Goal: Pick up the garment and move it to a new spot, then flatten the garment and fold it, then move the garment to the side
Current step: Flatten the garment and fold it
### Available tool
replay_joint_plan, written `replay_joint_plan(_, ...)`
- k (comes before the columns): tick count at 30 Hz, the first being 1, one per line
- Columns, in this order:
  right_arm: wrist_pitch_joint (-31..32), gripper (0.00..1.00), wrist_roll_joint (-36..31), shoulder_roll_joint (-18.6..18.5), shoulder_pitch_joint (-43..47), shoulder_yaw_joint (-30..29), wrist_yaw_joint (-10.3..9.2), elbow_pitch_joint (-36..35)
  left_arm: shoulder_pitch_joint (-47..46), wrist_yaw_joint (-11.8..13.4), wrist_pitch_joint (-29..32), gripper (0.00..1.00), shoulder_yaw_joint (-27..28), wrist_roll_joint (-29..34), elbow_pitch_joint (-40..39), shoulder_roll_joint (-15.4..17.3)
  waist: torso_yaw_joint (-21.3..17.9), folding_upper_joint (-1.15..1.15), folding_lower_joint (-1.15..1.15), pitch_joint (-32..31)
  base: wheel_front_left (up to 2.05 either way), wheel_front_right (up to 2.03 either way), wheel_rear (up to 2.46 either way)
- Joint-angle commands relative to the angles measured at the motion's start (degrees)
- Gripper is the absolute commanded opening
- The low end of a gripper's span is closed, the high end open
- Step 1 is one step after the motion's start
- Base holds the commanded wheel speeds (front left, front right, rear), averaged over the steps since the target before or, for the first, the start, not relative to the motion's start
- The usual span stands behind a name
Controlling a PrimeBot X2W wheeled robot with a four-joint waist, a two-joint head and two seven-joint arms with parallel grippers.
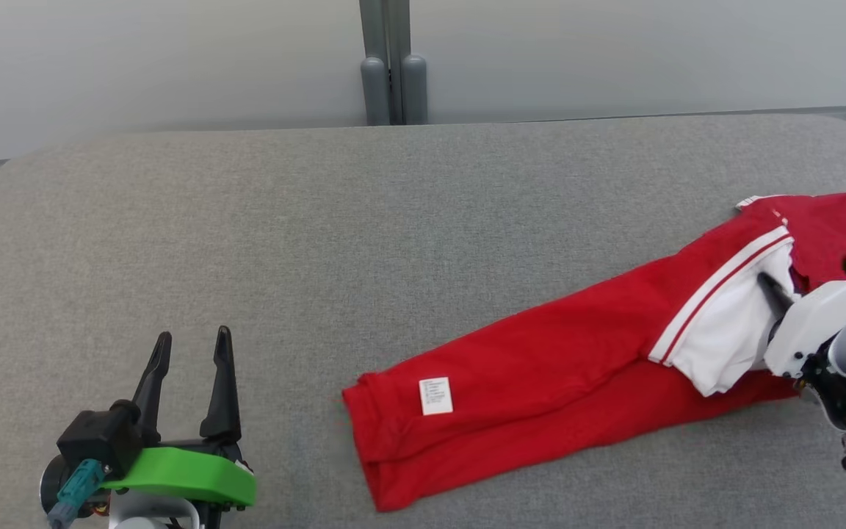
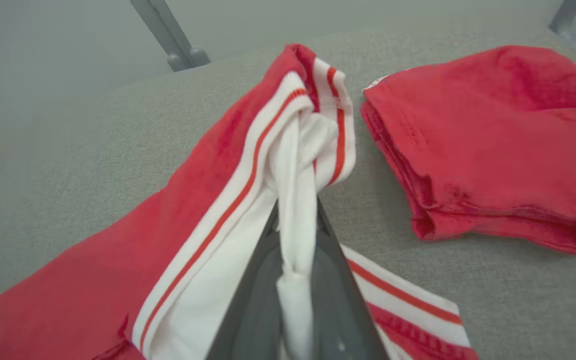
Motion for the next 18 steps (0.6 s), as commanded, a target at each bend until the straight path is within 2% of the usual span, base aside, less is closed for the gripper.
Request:
replay_joint_plan(1, -1.4, 0.00, 0.1, -1.0, -0.2, -1.0, -0.02, -0.8, -1.0, -0.4, -0.1, 1.00, 0.3, 0.6, 0.4, -0.2, -0.8, 0.00, 0.00, 0.4, 0.00, 0.00, 0.00)
replay_joint_plan(6, -3.6, 0.00, 0.1, -0.4, 1.1, -2.9, -0.01, -4.6, -1.1, -1.3, -0.1, 1.00, 1.0, 1.4, 1.3, -0.9, -1.0, 0.00, 0.00, 0.3, 0.00, 0.00, 0.00)
replay_joint_plan(12, -1.1, 0.00, 1.2, 3.9, 3.5, -0.5, -0.01, -12.5, -1.0, -1.9, -0.1, 1.00, 0.8, 1.6, 2.8, -1.3, 0.7, 0.00, 0.00, -0.4, 0.00, 0.00, 0.00)
replay_joint_plan(18, 3.8, 0.00, 0.3, 9.3, 7.1, 3.6, -0.01, -19.9, -1.0, -2.4, -0.1, 1.00, 0.3, 1.6, 4.4, -1.6, 4.3, 0.00, 0.00, -1.3, 0.00, 0.00, 0.00)
